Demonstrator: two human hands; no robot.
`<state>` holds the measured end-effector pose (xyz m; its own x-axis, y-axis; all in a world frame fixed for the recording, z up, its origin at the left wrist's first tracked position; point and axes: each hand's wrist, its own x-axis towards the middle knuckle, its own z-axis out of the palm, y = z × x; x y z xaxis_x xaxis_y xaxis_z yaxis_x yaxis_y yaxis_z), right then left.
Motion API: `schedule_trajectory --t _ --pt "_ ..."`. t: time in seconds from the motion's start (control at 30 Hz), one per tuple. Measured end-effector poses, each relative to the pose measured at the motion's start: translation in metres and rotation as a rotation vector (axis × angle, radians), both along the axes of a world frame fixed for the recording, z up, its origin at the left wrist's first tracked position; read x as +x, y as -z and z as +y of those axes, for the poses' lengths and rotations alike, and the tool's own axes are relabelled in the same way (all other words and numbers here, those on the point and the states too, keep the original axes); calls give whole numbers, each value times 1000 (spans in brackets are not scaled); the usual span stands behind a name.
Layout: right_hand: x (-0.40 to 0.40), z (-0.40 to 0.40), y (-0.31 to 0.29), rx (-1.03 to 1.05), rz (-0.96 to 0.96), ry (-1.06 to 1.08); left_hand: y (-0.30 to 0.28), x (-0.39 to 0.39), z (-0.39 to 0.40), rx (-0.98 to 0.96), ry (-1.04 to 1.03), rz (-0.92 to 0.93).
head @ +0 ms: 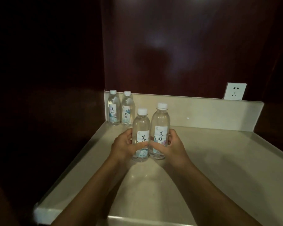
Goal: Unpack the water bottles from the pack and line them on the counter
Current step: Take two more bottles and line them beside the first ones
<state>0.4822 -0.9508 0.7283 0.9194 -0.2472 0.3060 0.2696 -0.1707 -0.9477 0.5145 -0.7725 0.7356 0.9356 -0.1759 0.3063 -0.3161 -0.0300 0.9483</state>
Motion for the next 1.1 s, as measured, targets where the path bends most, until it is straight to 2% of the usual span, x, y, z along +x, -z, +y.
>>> schedule_trajectory --t 0.17,0.37,0.47,0.6,0.7,0.83,1.1 --pt "35 -4 3 -80 59 60 3 55 -15 58 -15 3" --pt "78 -7 17 131 83 104 9 107 -25 237 -31 -118" --pt "92 -9 17 156 72 81 9 119 -32 324 -121 -185" --pt "110 -16 14 45 101 85 12 128 -41 360 -238 -224" --pt "121 -20 9 -155 116 138 13 130 -51 354 -278 -189" --pt "138 -28 8 -307 146 222 13 135 -67 412 -412 -168" --pt "162 -34 12 -450 198 283 13 149 -84 522 -525 -123"
